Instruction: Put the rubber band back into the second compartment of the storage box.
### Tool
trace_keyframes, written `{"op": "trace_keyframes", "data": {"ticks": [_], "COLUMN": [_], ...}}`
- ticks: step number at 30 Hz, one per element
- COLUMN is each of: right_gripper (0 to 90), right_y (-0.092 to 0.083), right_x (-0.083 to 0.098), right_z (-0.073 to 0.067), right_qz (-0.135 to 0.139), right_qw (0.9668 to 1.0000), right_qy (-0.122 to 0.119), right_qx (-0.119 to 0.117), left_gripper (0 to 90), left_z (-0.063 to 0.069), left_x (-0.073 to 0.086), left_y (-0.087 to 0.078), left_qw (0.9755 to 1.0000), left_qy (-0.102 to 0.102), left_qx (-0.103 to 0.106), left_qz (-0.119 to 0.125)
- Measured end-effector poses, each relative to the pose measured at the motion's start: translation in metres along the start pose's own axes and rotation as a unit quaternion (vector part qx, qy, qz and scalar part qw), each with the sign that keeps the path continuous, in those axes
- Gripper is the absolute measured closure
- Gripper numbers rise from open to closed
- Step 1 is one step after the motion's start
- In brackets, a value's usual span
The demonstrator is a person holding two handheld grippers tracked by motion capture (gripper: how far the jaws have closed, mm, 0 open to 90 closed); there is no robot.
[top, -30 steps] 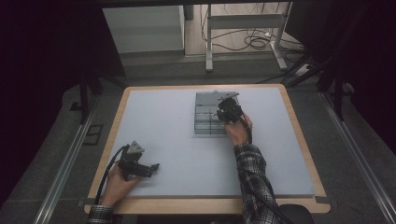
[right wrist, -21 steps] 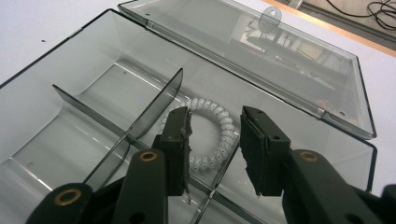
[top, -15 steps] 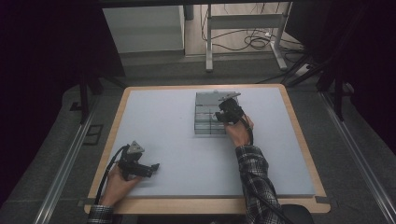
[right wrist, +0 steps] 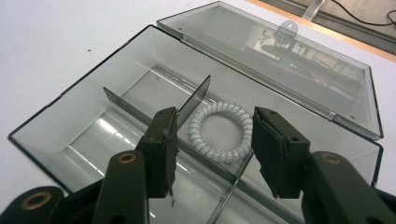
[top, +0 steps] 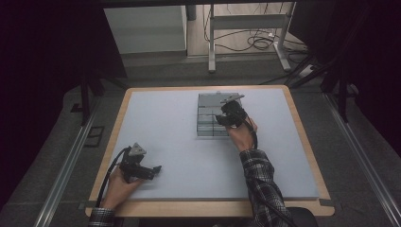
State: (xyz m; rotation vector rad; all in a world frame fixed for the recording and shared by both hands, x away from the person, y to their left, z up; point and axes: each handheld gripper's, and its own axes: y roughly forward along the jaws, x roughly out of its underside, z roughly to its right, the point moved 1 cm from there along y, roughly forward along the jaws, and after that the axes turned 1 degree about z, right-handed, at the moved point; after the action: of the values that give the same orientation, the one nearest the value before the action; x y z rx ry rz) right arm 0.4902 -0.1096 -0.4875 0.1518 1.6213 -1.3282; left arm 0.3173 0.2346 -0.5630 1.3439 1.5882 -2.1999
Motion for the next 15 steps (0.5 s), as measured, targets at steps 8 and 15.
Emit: {"op": "trace_keyframes", "data": {"ticks": [8, 15], "right_gripper": [43.6, 38.4], "right_y": [-0.005, -0.011], "right_x": [0.003, 0.004], "right_z": [-0.004, -0.007], "right_qz": [-0.001, 0.0], "right_qw": [0.9999, 0.9997], "right_qy": [-0.002, -0.005], "right_qx": [-0.01, -0.023], "left_gripper": [0.3, 0.4], "left_z": [0.0, 0.0], "left_x": [0.0, 0.0], "left_y": [0.0, 0.0], "left_qw": [1.0, 1.0], "left_qy": [0.0, 0.0], "left_qx": [0.0, 0.0], "left_qz": [0.0, 0.0]}}
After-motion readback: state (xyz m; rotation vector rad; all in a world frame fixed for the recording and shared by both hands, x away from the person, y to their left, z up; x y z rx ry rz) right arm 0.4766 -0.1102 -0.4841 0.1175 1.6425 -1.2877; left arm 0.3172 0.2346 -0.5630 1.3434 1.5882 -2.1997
